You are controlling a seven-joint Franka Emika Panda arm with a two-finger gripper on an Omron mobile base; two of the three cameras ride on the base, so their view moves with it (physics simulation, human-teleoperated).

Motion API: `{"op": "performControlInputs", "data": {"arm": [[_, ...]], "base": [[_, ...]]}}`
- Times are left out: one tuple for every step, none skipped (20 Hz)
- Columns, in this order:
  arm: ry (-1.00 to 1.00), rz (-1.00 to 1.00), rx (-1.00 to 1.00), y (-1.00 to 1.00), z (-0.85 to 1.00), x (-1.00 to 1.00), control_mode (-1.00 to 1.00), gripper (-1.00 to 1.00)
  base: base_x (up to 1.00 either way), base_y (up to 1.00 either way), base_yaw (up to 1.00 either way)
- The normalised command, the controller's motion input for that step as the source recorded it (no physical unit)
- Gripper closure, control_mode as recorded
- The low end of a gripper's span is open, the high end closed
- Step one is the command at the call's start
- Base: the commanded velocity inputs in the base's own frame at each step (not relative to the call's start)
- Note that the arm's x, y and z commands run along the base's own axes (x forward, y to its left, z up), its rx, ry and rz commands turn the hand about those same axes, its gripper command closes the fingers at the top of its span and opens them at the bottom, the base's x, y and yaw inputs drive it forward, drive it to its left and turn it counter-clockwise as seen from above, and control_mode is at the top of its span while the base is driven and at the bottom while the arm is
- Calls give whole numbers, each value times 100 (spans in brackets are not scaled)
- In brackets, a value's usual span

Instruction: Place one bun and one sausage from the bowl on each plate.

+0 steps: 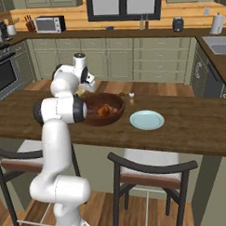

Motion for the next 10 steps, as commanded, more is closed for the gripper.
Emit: {"op": "performControlInputs", "data": {"arm": [[-7,9,0,87,4,-100,-100,100],[-9,9,-1,94,0,-100,-100,100],[-17,7,-8,97,0,-100,-100,100],[-19,4,-9,89,-9,-100,-100,100],[-20,1,-12,76,-21,-100,-100,100],[-25,0,-12,64,-12,-100,-100,100],[-31,0,-10,53,0,-100,-100,100],[-32,0,-12,52,0,-100,-100,100],[-30,0,-11,39,-16,-100,-100,100],[-14,0,-7,17,-50,-100,-100,100]], "base": [[0,0,0],[0,0,0],[0,0,0],[0,0,0],[0,0,0],[0,0,0],[0,0,0],[0,0,0],[0,0,0],[0,0,0]]}}
